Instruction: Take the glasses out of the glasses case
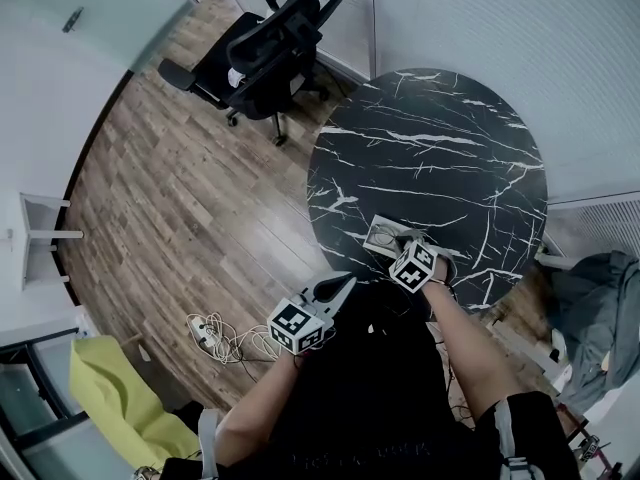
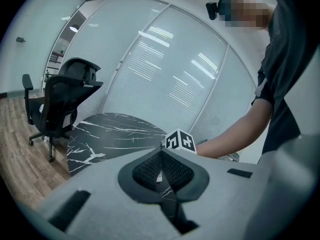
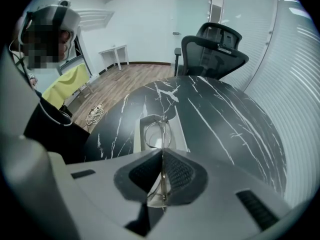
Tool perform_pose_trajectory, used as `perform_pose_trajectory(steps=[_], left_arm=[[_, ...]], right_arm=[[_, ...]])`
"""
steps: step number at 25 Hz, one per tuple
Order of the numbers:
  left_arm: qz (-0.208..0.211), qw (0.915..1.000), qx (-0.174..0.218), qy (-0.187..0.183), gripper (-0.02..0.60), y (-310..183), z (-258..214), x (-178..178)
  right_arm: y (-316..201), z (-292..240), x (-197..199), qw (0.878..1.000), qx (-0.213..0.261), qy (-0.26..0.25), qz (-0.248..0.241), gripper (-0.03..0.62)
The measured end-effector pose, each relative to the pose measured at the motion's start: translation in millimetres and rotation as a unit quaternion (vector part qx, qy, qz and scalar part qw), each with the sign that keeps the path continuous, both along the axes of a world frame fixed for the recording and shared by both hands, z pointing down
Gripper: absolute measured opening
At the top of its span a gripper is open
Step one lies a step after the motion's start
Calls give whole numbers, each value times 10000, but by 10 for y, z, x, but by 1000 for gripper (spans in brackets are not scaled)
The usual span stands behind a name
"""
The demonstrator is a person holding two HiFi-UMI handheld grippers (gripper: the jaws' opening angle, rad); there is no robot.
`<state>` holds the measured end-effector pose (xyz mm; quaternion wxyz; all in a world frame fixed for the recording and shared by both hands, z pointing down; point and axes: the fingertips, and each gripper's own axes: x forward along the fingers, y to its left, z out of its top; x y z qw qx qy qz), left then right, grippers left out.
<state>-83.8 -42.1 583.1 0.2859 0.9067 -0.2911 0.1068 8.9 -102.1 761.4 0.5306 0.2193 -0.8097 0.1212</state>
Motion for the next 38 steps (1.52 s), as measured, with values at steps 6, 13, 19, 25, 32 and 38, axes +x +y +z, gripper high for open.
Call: perform_pose_trajectory(steps=[6,13,19,25,32,38], left_arm=[[29,10000,52,25,18,-3,-15,12],[96,9998,125,88,18,-12,-59,46],[182,9996,178,93,18,-7,-86,85],[228,9993,256,168,18,-25,-161,145],[274,9989,343,191,18,-85,-241,179],[276,9986,383,216,18,-119,-305,194]], right_arm=[[11,-139,-4,9998,151,-132,41,32],[35,-322,27,9990,297,-296,161,31],[45,-562,87,9964,514,-560,379,31],[49,-868,170,9925,822,-752,502,31],[73,-1271,287,9842,1087,-1127,826,31],[86,-1583,436,9753,1297,-1384,1135,31]])
